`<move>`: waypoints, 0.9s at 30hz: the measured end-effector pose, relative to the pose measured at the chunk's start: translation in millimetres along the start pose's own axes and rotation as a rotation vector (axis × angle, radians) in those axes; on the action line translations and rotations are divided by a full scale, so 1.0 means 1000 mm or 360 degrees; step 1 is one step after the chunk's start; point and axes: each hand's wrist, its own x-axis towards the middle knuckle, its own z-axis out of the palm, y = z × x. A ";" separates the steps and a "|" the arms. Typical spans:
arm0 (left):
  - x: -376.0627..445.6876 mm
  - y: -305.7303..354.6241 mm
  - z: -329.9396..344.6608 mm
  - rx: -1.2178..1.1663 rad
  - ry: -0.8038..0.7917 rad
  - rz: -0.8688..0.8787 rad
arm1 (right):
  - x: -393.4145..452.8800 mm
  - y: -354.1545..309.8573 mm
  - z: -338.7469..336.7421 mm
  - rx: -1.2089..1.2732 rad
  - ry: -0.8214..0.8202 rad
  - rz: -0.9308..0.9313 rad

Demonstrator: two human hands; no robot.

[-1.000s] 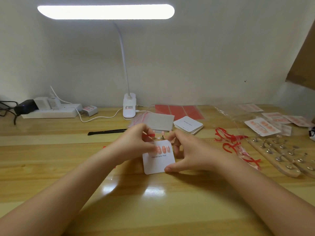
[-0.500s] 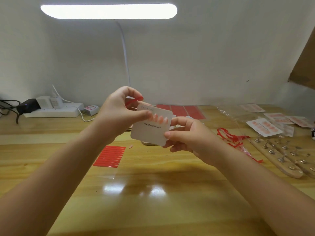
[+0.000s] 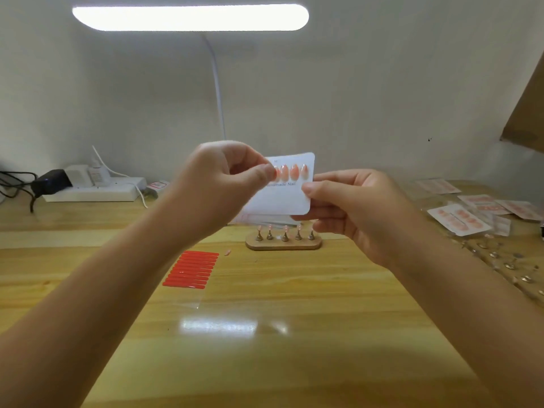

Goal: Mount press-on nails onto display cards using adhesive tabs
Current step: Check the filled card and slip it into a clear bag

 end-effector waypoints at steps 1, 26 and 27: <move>-0.001 0.002 0.000 -0.0011 -0.0060 -0.0016 | -0.001 -0.002 0.001 0.0012 0.0000 -0.0018; 0.001 0.016 -0.030 -0.0473 -0.0151 -0.0166 | -0.007 -0.013 0.004 0.0296 0.0009 -0.0025; 0.001 0.017 -0.029 -0.0429 -0.0145 -0.0137 | -0.008 -0.014 0.005 0.0273 0.0011 -0.0043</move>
